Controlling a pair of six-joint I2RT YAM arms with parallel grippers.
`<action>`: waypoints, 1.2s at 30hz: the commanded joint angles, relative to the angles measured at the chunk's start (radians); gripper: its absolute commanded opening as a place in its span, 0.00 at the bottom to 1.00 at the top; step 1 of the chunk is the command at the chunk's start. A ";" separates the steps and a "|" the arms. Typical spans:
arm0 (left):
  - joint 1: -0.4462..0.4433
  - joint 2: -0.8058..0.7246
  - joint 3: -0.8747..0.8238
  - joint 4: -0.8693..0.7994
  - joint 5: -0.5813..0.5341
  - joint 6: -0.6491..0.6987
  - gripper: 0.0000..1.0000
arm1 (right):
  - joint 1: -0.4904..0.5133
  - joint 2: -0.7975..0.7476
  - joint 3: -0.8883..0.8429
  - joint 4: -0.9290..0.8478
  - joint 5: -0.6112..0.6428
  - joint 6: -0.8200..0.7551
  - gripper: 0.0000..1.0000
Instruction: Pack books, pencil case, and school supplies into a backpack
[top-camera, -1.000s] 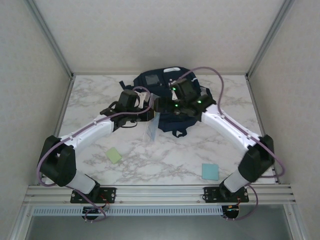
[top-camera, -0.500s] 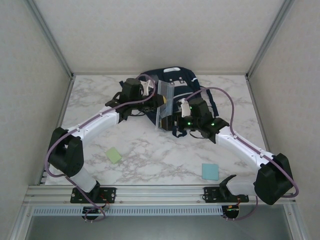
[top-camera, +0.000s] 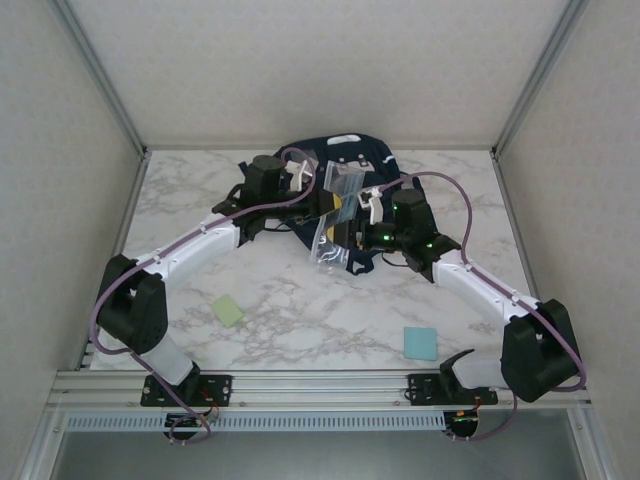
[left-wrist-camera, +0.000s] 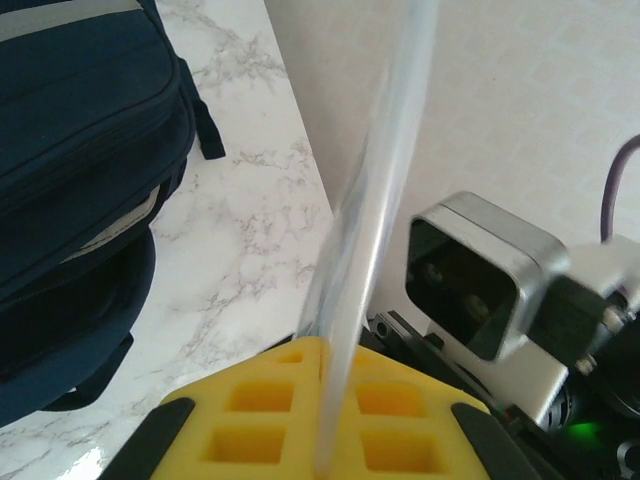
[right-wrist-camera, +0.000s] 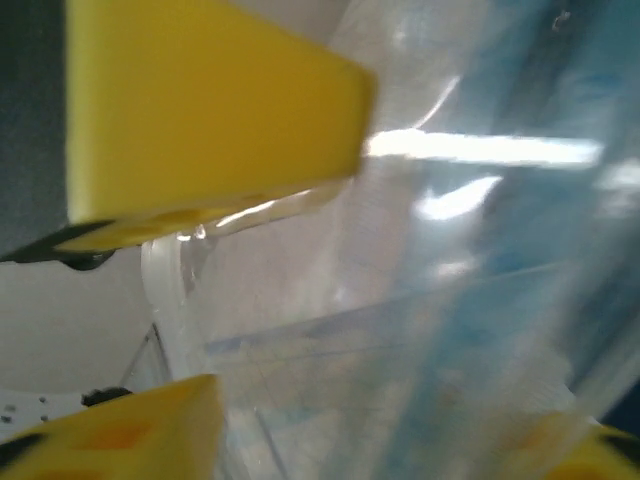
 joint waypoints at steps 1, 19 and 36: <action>-0.009 -0.008 0.031 -0.014 -0.004 0.032 0.00 | -0.017 -0.053 -0.020 0.046 -0.060 0.007 0.35; -0.021 0.227 0.401 -0.497 -0.509 0.432 0.88 | -0.143 -0.124 0.114 -0.587 0.533 0.027 0.00; -0.112 0.602 0.804 -0.822 -0.565 0.843 0.85 | -0.225 -0.282 0.089 -0.716 0.667 0.067 0.00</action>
